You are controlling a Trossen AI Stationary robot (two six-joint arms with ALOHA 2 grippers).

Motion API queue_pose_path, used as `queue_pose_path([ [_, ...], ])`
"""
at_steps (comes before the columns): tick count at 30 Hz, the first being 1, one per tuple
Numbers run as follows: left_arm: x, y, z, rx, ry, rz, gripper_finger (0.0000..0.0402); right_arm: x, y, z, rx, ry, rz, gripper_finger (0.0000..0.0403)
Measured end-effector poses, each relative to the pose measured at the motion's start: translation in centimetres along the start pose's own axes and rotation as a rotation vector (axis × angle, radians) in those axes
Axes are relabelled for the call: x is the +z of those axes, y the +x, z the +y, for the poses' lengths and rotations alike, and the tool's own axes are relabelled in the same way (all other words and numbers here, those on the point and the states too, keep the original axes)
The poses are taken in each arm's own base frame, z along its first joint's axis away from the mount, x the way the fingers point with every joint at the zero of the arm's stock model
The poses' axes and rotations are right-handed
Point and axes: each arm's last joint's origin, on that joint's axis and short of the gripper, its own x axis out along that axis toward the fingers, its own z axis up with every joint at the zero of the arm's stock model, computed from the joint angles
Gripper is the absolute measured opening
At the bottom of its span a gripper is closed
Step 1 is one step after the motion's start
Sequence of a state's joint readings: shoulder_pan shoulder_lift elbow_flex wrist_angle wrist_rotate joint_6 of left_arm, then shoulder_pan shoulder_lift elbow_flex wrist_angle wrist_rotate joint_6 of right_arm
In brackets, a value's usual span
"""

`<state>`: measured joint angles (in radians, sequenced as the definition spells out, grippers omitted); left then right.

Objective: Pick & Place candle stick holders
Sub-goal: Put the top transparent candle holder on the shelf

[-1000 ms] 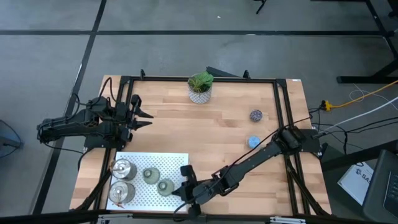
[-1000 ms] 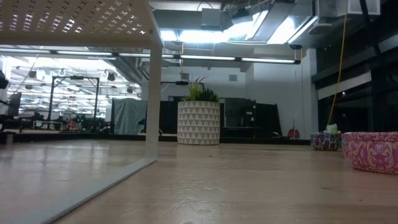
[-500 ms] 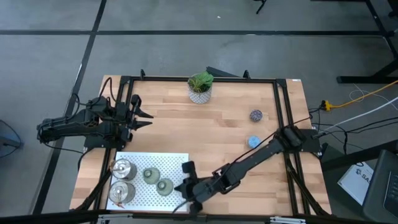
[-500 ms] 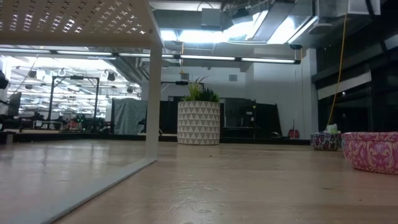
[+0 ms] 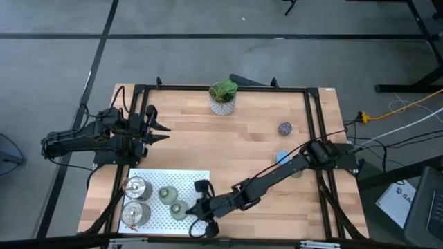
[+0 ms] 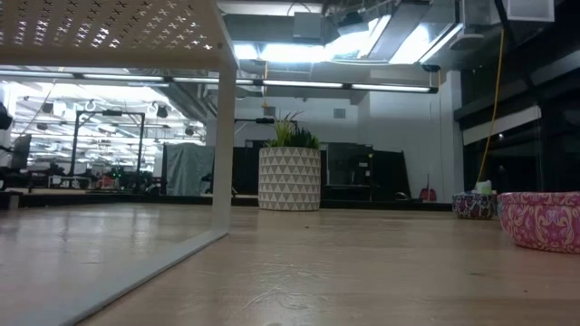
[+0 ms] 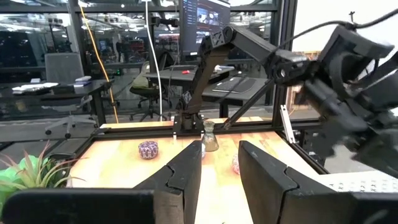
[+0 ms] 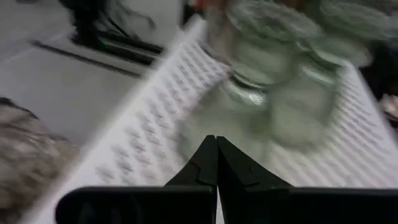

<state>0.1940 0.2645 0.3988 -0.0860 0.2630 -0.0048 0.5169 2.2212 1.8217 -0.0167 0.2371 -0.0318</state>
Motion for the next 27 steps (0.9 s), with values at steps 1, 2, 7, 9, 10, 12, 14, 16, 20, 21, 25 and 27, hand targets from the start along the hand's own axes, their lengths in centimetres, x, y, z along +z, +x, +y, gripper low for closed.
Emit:
queue_pose_path([
  [1, 0.0, 0.0, 0.0, 0.0, 0.0, 0.0, 0.0102, -0.2, 0.3, 0.2, 0.016, -0.002, -0.014, 0.0],
  [2, 0.0, 0.0, 0.0, 0.0, 0.0, 0.0, 0.0102, -0.4, 0.6, 0.3, 0.036, -0.006, -0.027, 0.0],
  [7, 0.0, 0.0, 0.0, 0.0, 0.0, 0.0, 0.0102, -0.7, 1.5, 0.6, 0.062, -0.019, -0.093, 0.0],
  [9, 0.0, 0.0, 0.0, 0.0, 0.0, 0.0, 0.0102, -0.9, 1.6, 0.6, 0.062, -0.027, -0.08, 0.0],
  [10, 0.0, 0.0, 0.0, 0.0, 0.0, 0.0, 0.0102, -1.1, 1.6, 0.6, 0.061, -0.034, -0.051, 0.0],
  [12, 0.0, 0.0, 0.0, 0.0, 0.0, 0.0, 0.0102, -1.1, 1.0, 0.7, 0.05, -0.046, 0.018, 0.0],
  [14, 0.0, 0.0, 0.0, 0.0, 0.0, 0.0, 0.0102, -0.2, 0.1, 0.7, 0.039, -0.051, 0.049, 0.0],
  [16, 0.0, 0.0, 0.0, 0.0, 0.0, 0.0, 0.0102, 0.8, -0.9, 0.6, 0.039, -0.049, 0.047, 0.0],
  [20, 0.0, 0.0, 0.0, 0.0, 0.0, 0.0, 0.0102, 0.2, -0.7, 0.0, 0.026, -0.054, 0.095, 0.0],
  [21, 0.0, 0.0, 0.0, 0.0, 0.0, -0.001, 0.0102, 0.2, -0.6, -0.2, 0.02, -0.052, 0.096, 0.0],
  [25, 0.0, 0.0, 0.0, 0.0, 0.0, -0.001, 0.0102, 0.5, -0.5, -1.5, -0.076, -0.037, 0.073, 0.0],
  [27, 0.0, 0.0, 0.0, 0.0, 0.0, 0.0, 0.0102, 0.5, -0.4, -2.2, -0.121, -0.02, 0.079, 0.0],
])
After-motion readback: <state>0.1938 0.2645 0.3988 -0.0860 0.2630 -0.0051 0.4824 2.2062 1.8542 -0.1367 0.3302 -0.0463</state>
